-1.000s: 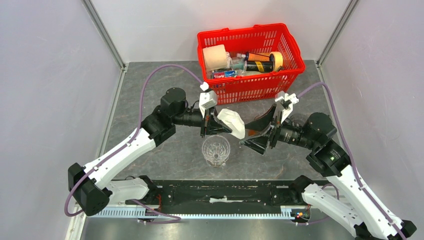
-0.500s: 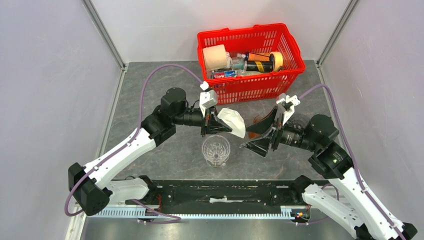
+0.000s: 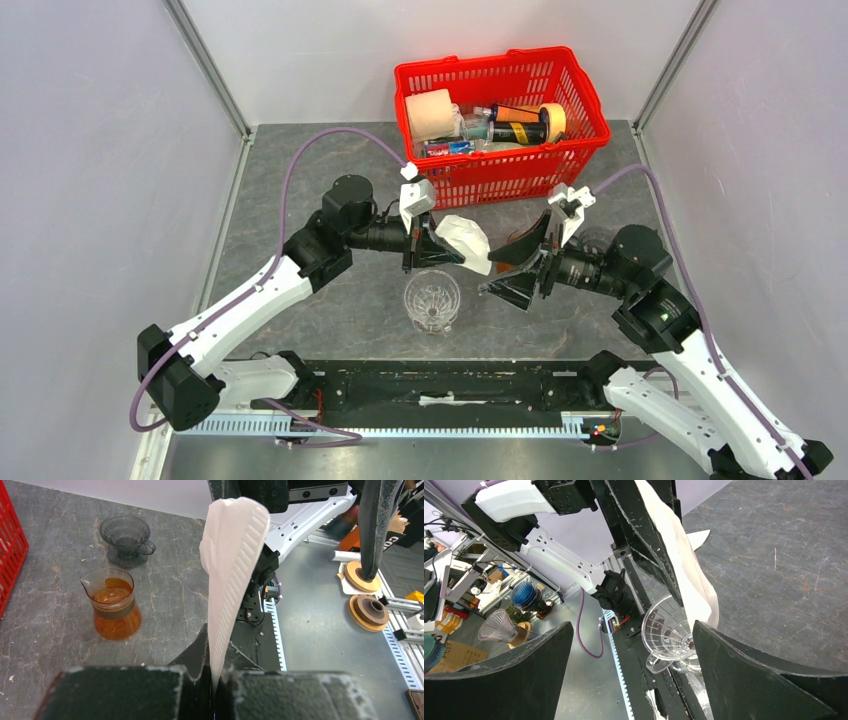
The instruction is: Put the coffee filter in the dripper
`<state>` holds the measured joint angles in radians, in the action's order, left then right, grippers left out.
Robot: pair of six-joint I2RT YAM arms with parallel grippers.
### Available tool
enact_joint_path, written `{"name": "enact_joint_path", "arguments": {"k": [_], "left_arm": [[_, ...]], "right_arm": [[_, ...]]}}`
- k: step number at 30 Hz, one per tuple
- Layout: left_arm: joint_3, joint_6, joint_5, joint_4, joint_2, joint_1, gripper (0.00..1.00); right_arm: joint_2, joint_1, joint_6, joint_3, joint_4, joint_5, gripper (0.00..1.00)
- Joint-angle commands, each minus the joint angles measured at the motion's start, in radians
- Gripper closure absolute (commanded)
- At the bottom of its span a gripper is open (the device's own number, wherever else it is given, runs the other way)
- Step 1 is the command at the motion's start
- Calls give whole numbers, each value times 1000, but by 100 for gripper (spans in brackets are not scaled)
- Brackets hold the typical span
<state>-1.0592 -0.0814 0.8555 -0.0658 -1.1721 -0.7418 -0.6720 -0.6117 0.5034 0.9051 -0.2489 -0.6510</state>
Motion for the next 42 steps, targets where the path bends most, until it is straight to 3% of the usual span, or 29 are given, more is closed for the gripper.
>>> {"name": "enact_joint_path", "arguments": {"k": [1,10,14,17,21,29,42], "left_arm": [[-37,-36,31,53,-15,-1,98],[-27,-51,43,63,-7,-1,98],[1,2,98,61,19,-1,98],[11,159,245,-18,48,-1,98],[-28,464,398,-246,78,-1,98],[-137,719,413,-500,22,-1,98],[-199,741,430,-540,-59,-1,98]], "right_arm": [[-37,-1,30,2,126,-28,3],[-41,-2,42,-11,179,34,3],[13,-2,-40,35,-10,196,3],[72,-2,-100,56,-145,336,3],[137,-2,-166,32,-249,414,3],[185,-2,-242,-81,-88,73,3],[58,-2,-206,-118,128,11,3]]}}
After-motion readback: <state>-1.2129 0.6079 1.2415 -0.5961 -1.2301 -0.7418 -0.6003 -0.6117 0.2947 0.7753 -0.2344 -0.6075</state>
